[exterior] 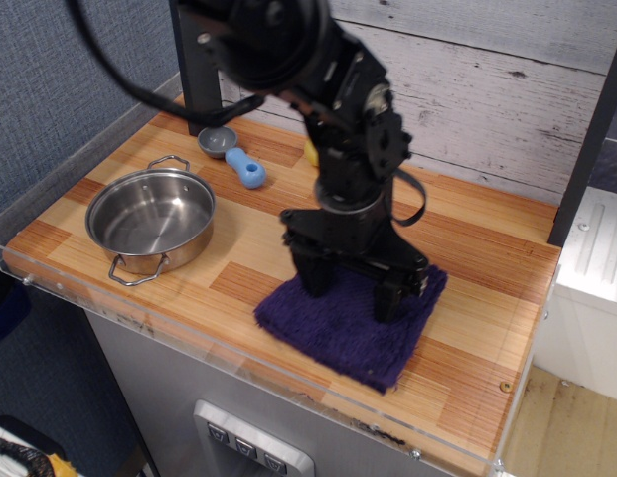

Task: Move the purple cloth down and to the left a little

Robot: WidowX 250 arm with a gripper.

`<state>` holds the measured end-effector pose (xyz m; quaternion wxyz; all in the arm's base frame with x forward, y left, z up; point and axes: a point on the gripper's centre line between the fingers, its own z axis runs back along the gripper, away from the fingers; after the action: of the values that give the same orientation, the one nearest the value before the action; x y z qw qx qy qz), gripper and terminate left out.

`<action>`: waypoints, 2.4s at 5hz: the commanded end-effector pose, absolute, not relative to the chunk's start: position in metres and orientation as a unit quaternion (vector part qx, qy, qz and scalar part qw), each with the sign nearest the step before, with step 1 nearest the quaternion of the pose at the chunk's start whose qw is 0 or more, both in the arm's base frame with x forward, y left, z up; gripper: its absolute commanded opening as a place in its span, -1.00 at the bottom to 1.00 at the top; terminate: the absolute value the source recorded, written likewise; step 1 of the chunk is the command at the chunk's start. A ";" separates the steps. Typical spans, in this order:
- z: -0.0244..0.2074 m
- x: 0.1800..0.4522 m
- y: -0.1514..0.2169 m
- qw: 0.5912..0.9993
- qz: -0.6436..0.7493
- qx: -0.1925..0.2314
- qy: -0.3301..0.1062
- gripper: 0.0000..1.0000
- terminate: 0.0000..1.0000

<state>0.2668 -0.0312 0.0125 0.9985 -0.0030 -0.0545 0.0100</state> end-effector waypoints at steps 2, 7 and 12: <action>0.018 0.237 -0.025 0.998 0.045 -0.010 -0.042 1.00 -1.00; 0.096 0.269 -0.032 0.994 0.069 -0.016 -0.087 1.00 -1.00; 0.160 0.239 -0.003 0.994 0.050 -0.027 -0.098 1.00 -1.00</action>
<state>0.2419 -0.0040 0.1481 0.9957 -0.0247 -0.0752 0.0479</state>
